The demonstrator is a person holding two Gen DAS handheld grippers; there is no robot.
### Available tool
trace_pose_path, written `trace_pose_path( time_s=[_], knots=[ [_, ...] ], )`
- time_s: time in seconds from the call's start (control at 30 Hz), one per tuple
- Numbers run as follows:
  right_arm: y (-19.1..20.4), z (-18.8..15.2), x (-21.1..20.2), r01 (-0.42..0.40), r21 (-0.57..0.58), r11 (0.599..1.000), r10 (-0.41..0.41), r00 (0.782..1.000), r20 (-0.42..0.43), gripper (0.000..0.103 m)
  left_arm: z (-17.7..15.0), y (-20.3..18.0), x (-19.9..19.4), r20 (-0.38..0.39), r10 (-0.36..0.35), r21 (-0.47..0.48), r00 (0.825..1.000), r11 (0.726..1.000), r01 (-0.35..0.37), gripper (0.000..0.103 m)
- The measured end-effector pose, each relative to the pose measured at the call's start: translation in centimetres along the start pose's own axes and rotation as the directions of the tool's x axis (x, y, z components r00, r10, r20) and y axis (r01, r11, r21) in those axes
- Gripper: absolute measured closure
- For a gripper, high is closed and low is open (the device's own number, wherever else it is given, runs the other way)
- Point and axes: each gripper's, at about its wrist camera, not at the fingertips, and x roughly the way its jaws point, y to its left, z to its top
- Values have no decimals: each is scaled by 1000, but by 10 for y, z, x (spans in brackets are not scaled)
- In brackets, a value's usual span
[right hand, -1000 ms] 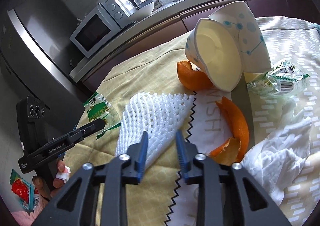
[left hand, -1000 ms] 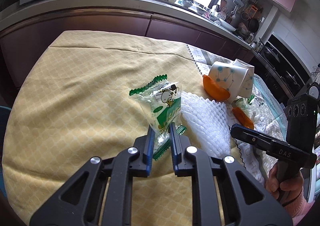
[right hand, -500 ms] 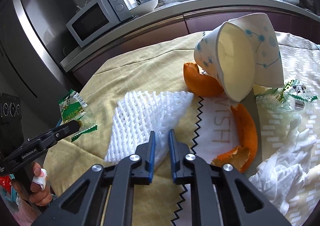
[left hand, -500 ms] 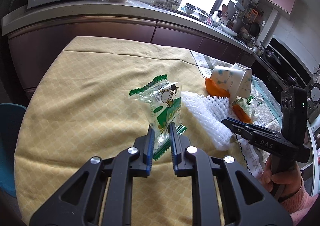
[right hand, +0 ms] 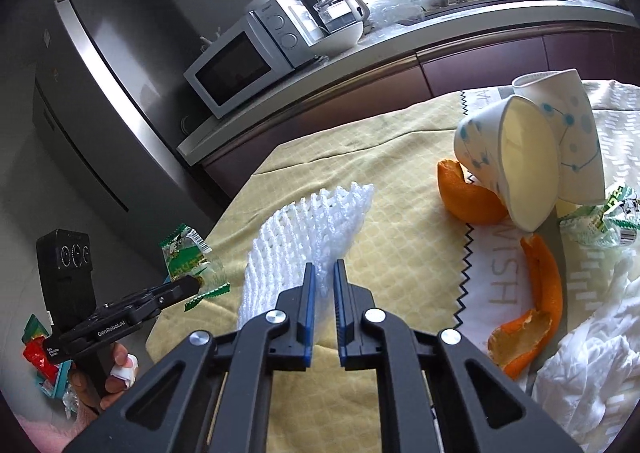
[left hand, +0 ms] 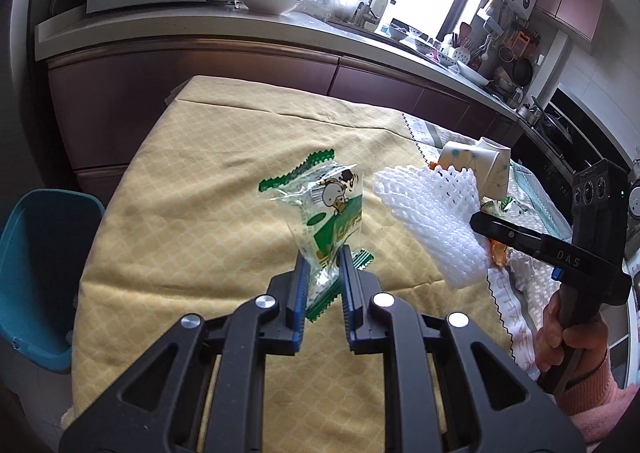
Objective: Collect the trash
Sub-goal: 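Carry the candy wrapper and foam net over to the blue bin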
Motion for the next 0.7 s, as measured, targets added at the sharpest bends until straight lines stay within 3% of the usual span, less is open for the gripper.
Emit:
trace_pose_path(
  time_s=[0.7],
  knots=[
    [68,3,37,-148,-114,982,141,988,-67,95,-15,41,-56,58,81,-78,995,994,-76,88]
  ],
)
